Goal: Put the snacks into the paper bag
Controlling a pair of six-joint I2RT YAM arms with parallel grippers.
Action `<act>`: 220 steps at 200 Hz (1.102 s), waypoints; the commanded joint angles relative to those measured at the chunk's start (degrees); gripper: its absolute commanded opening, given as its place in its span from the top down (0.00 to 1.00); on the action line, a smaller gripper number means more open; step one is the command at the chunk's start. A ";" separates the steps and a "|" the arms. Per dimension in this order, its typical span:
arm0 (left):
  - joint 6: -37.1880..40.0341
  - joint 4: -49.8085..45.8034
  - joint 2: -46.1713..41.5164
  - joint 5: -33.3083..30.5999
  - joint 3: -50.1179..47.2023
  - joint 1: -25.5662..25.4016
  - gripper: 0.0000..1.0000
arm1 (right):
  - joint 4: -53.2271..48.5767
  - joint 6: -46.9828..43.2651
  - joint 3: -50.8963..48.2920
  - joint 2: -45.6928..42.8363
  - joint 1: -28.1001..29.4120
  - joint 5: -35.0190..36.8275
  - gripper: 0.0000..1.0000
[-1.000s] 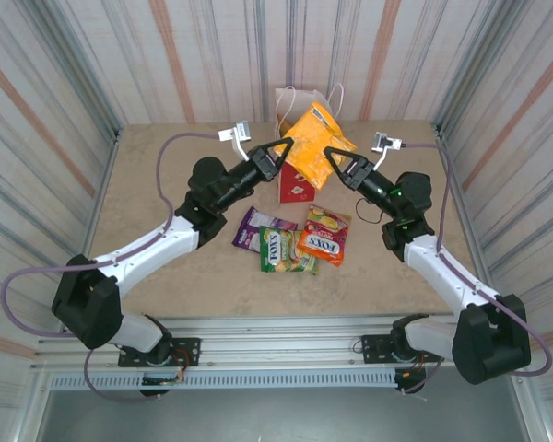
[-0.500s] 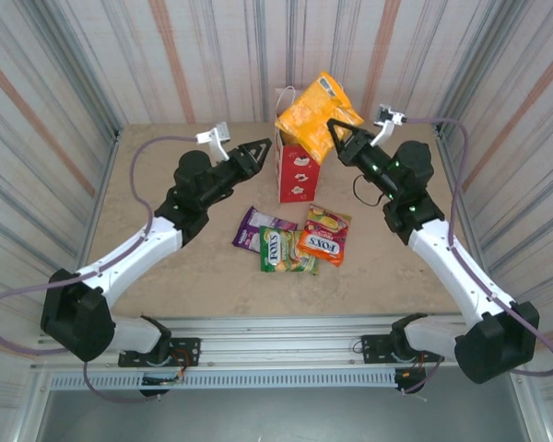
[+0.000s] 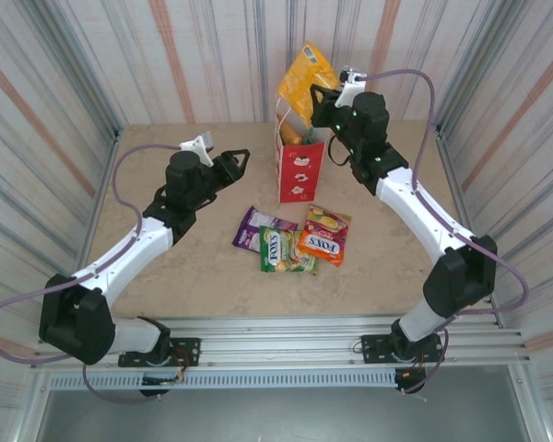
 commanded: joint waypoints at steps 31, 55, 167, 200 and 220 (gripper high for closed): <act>3.34 -2.03 -1.18 0.19 0.81 1.26 0.46 | -2.06 -10.61 11.86 5.27 0.09 8.27 0.91; 4.42 -3.36 -0.76 -0.23 1.07 1.37 0.46 | -4.59 -12.67 14.79 7.11 -0.56 11.65 0.91; 4.50 -3.85 0.70 0.80 0.72 1.56 0.46 | -18.33 -14.34 16.19 11.86 2.08 15.82 0.90; 4.42 -3.88 1.05 1.36 0.60 1.57 0.47 | -18.99 -13.03 14.10 11.72 3.69 15.12 0.88; 4.42 -4.53 0.73 1.67 0.33 1.57 0.47 | -18.93 -11.65 12.84 11.27 3.97 14.27 0.79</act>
